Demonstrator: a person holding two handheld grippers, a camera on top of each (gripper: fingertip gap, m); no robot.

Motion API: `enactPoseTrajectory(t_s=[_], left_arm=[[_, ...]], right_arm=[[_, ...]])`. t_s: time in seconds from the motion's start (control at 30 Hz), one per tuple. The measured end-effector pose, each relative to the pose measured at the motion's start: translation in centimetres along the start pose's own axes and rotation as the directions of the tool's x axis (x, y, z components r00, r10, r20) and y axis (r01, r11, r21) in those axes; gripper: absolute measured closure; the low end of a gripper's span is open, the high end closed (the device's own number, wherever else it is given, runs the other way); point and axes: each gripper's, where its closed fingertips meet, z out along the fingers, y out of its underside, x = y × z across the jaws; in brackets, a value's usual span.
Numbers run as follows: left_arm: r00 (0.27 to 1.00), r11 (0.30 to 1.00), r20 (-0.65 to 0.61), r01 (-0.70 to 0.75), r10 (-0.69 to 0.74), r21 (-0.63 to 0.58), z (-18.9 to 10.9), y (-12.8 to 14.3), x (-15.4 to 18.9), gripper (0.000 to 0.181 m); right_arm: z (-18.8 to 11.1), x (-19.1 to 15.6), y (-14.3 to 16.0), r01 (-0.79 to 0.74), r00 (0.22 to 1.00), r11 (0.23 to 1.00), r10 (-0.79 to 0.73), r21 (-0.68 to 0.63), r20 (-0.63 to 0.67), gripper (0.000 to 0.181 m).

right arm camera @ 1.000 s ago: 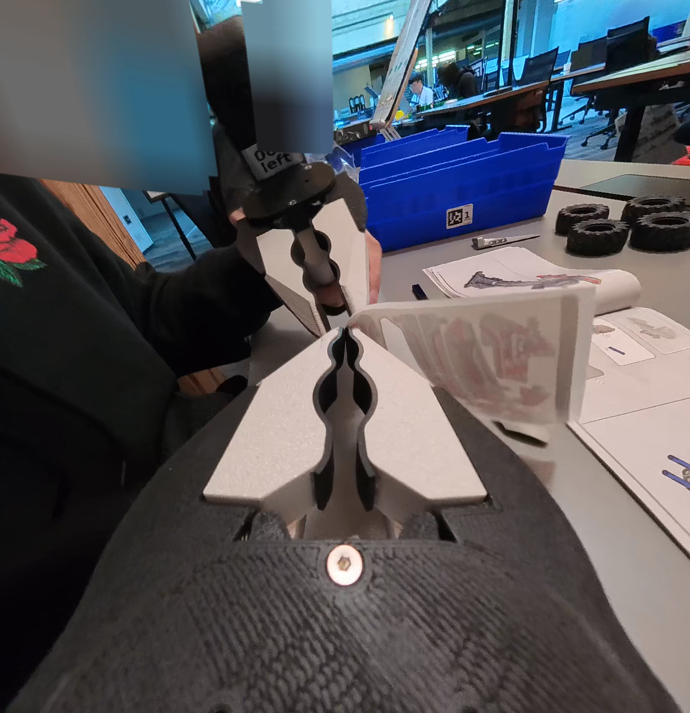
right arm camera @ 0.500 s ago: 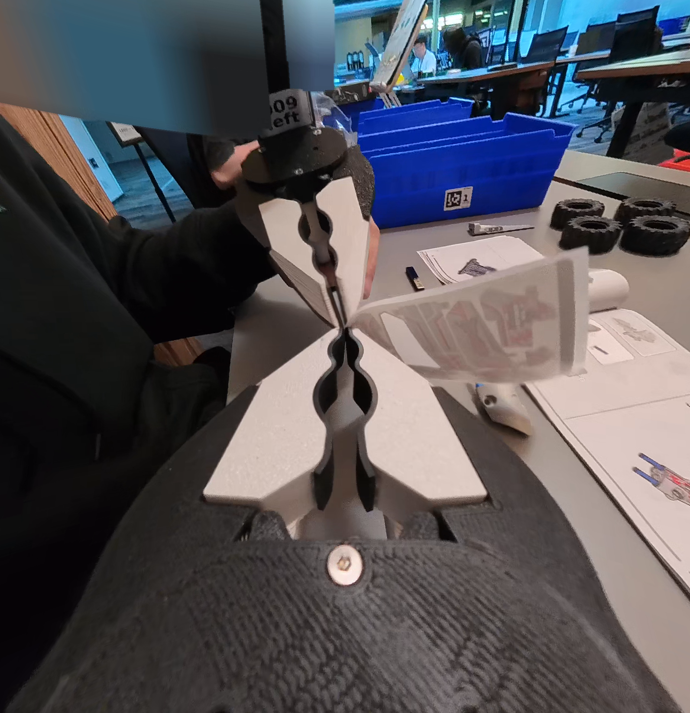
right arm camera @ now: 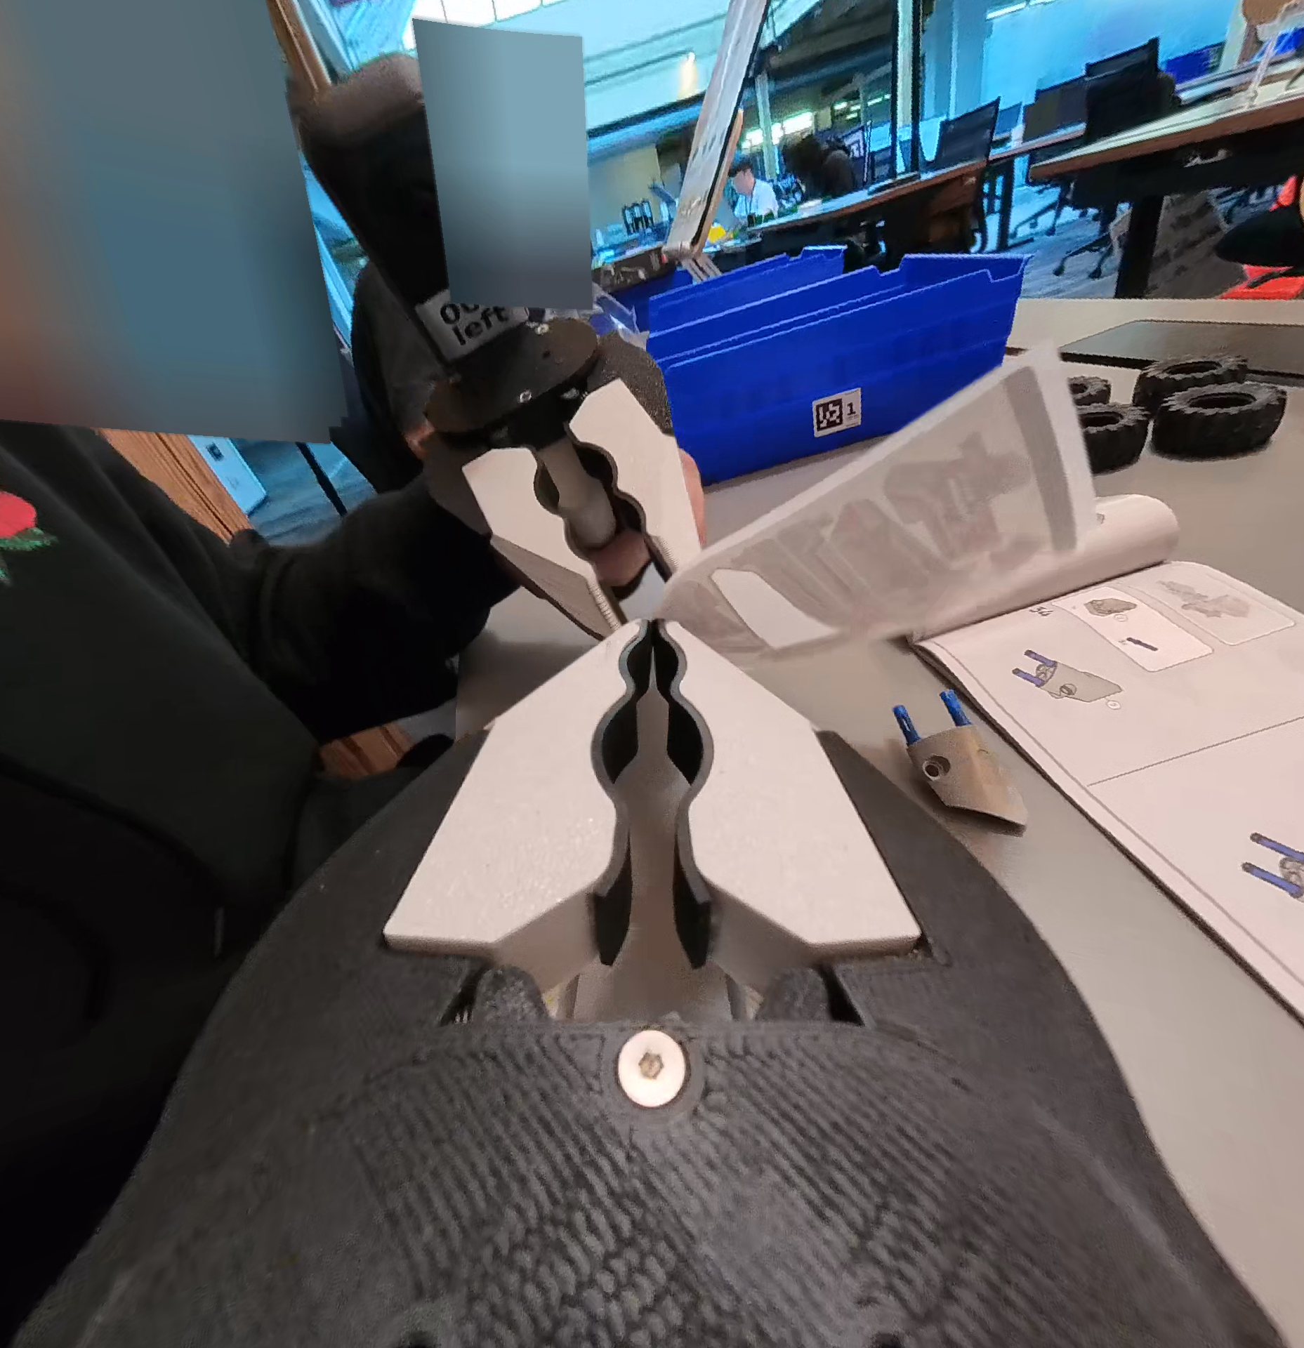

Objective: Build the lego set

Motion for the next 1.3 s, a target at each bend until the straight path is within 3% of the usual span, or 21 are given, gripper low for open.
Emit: enactPoseTrajectory(t_s=[0.2,0.77,1.3], left_arm=[[0.999,0.999,-0.041,0.028,-0.027,0.034,0.3,-0.3,0.6,0.170],[0.997,1.000,-0.079,-0.002,0.001,-0.012,0.3,0.7,1.2,0.178],[0.984,0.999,-0.179,0.011,-0.017,-0.033,0.3,1.4,2.7,0.180]], right_arm=[[0.1,-0.2,-0.3,-0.035,0.999,0.999,0.034,0.038,0.025,0.181],[0.0,-0.6,1.2,0.184,0.983,0.978,-0.184,-0.100,0.005,0.181],[-0.2,-1.8,2.6,0.309,0.951,0.936,-0.298,-0.170,0.089,0.181]])
